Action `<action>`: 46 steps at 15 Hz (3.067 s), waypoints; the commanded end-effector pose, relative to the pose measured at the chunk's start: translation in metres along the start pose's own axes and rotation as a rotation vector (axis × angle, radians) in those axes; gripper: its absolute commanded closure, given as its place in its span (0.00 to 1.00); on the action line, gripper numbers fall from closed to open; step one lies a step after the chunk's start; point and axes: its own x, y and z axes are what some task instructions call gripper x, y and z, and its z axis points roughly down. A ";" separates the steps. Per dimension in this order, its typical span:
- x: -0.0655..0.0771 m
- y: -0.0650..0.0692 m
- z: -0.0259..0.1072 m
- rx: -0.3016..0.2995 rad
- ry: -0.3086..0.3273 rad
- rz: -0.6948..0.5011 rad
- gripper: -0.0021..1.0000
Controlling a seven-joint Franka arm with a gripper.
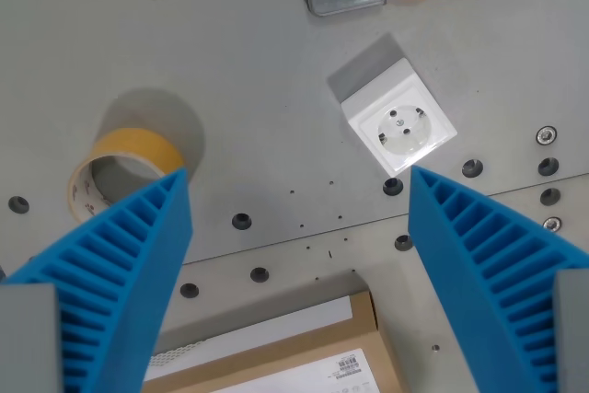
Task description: Move above the white socket
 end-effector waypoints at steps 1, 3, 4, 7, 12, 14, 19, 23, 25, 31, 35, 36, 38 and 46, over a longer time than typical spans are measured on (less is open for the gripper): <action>0.000 0.000 -0.002 0.001 0.003 0.001 0.00; 0.000 0.000 -0.002 0.001 0.004 0.004 0.00; 0.000 0.000 -0.001 0.001 0.003 0.009 0.00; -0.001 0.001 0.000 0.000 0.004 0.037 0.00; -0.002 0.003 0.006 -0.002 0.014 0.106 0.00; -0.004 0.005 0.010 -0.002 0.025 0.145 0.00; -0.009 0.011 0.027 -0.003 0.069 0.268 0.00; -0.015 0.018 0.045 0.000 0.094 0.392 0.00; -0.019 0.022 0.055 0.001 0.101 0.450 0.00; -0.029 0.032 0.082 0.010 0.115 0.646 0.00; -0.037 0.041 0.103 0.017 0.125 0.756 0.00; -0.039 0.044 0.108 0.018 0.124 0.781 0.00; -0.043 0.048 0.119 0.019 0.120 0.840 0.00; -0.052 0.067 0.159 0.014 0.108 0.997 0.00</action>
